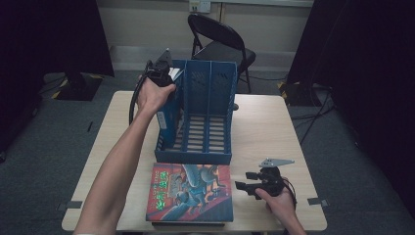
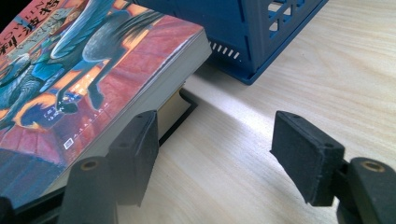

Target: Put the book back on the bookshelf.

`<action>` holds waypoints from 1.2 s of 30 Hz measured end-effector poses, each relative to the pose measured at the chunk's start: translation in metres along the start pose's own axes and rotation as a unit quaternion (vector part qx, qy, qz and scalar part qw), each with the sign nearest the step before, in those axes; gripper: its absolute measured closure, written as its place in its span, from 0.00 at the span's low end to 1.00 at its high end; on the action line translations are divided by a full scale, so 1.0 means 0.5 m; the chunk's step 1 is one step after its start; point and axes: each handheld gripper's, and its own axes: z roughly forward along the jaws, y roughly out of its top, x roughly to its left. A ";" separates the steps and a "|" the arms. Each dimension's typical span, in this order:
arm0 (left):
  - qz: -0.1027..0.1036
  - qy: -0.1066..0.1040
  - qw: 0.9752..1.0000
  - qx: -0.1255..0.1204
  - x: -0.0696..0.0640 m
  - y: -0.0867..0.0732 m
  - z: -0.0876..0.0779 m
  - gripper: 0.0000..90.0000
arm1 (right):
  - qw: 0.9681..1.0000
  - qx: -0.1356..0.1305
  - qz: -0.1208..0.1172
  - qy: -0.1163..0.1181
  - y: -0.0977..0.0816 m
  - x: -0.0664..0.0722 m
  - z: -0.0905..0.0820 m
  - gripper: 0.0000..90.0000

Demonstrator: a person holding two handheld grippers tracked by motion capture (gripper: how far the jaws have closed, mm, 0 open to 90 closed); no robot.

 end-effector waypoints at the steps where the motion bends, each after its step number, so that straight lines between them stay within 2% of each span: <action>1: -0.002 0.003 1.000 -0.001 -0.002 -0.001 0.000 0.68 | 1.000 0.001 0.001 0.001 0.000 0.002 0.000 0.35; 3: -0.008 0.008 1.000 -0.004 -0.004 -0.001 0.000 0.68 | 1.000 -0.001 -0.003 0.001 0.000 0.002 0.000 0.35; 6: -0.028 0.012 0.999 -0.016 -0.003 -0.004 0.002 0.68 | 1.000 0.000 -0.003 0.001 0.001 0.003 0.000 0.35; 7: -0.020 0.015 1.000 -0.014 -0.004 -0.004 0.002 0.68 | 1.000 0.000 -0.003 0.002 0.001 0.003 0.000 0.35; 8: -0.011 0.009 1.000 -0.008 -0.004 -0.004 0.001 0.67 | 1.000 0.000 -0.003 0.004 0.001 0.003 0.000 0.35; 10: -0.027 -0.019 0.999 -0.008 0.005 -0.005 -0.002 0.66 | 1.000 0.002 -0.001 0.004 0.000 0.002 0.000 0.35; 11: -0.025 -0.024 0.999 -0.010 0.008 -0.006 -0.003 0.65 | 1.000 0.002 -0.002 0.004 0.000 0.001 0.001 0.35; 14: -0.013 -0.010 1.000 -0.012 0.005 -0.011 -0.003 0.65 | 1.000 0.004 -0.003 0.004 0.000 0.002 0.002 0.35; 16: -0.011 -0.011 1.000 -0.014 0.004 -0.013 -0.003 0.64 | 1.000 0.004 -0.004 0.004 0.000 0.003 0.002 0.35; 18: -0.010 -0.036 0.999 -0.021 0.011 -0.026 -0.004 0.61 | 1.000 0.005 -0.005 0.004 0.000 0.004 0.003 0.35; 21: 0.010 -0.040 0.999 -0.030 0.013 -0.041 -0.004 0.58 | 1.000 0.005 -0.008 0.004 0.001 0.005 0.004 0.35; 25: 0.029 -0.049 0.997 -0.056 0.019 -0.065 -0.008 0.51 | 1.000 0.006 -0.009 0.004 0.001 0.006 0.005 0.35; 28: 0.042 -0.038 0.995 -0.079 0.023 -0.081 -0.013 0.48 | 1.000 0.006 -0.009 0.003 0.002 0.006 0.006 0.35; 30: 0.038 -0.050 0.994 -0.094 0.032 -0.094 -0.016 0.47 | 1.000 0.007 -0.009 0.005 0.002 0.007 0.006 0.35; 32: 0.038 -0.070 0.992 -0.099 0.038 -0.106 -0.016 0.44 | 1.000 0.008 -0.009 0.004 0.002 0.007 0.007 0.35; 36: 0.053 -0.055 0.991 -0.114 0.035 -0.123 -0.017 0.45 | 1.000 0.009 -0.008 0.002 0.003 0.006 0.008 0.35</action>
